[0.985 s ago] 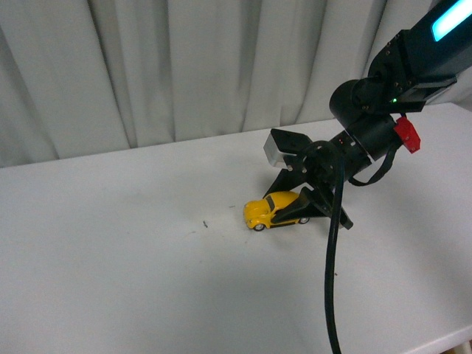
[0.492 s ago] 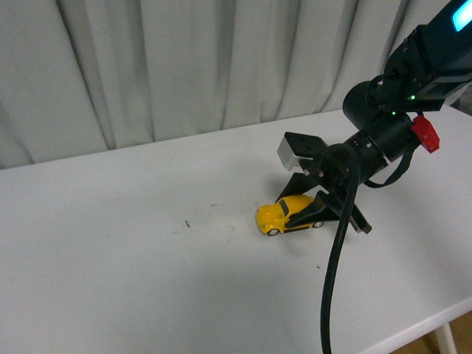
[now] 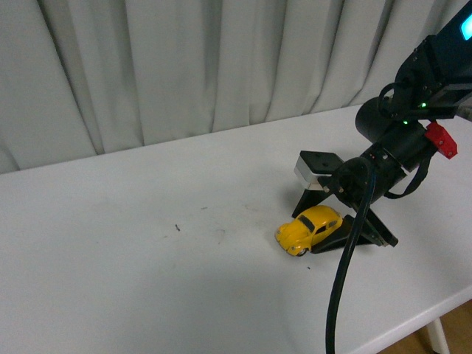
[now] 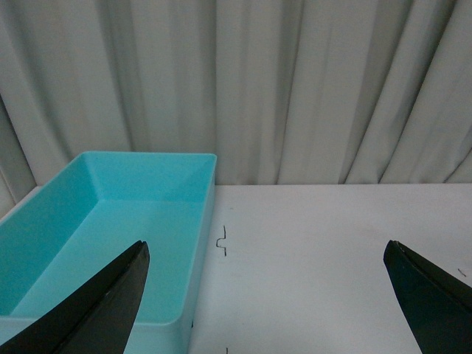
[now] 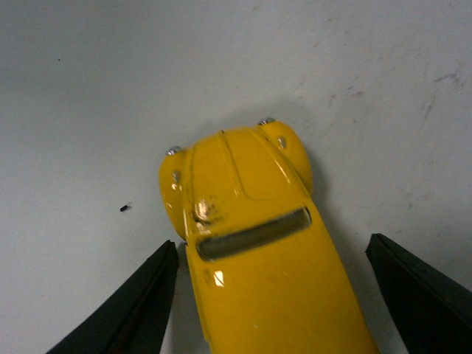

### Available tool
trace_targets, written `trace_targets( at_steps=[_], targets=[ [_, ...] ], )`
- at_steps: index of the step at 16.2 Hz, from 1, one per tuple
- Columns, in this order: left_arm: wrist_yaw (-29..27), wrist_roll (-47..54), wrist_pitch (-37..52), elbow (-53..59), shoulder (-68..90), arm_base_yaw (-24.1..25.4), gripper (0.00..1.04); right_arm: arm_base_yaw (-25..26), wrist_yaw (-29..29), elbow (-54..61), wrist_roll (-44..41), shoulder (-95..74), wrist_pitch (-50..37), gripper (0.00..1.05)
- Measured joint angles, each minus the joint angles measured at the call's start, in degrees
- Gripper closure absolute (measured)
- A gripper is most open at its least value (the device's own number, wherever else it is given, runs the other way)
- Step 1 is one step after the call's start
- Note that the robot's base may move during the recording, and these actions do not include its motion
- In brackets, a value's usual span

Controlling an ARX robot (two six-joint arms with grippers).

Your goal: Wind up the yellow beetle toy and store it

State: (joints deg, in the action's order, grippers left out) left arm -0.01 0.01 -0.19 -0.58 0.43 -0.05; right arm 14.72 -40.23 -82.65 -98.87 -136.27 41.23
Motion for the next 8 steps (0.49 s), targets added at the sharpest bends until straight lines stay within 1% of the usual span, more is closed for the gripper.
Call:
trace_targets(
  at_steps=[2,4,8],
  targets=[
    [0.0,0.0,0.0,0.0,0.0,0.0,0.07,0.04,0.37,-0.28,0.15,0.0,0.07,0.05],
    [0.0,0.0,0.0,0.0,0.0,0.0,0.07,0.02,0.55,-0.35,0.07,0.0,0.15,0.07],
    [0.0,0.0,0.0,0.0,0.0,0.0,0.07,0.02,0.74,-0.44,0.07,-0.02,0.22,0.07]
  ],
)
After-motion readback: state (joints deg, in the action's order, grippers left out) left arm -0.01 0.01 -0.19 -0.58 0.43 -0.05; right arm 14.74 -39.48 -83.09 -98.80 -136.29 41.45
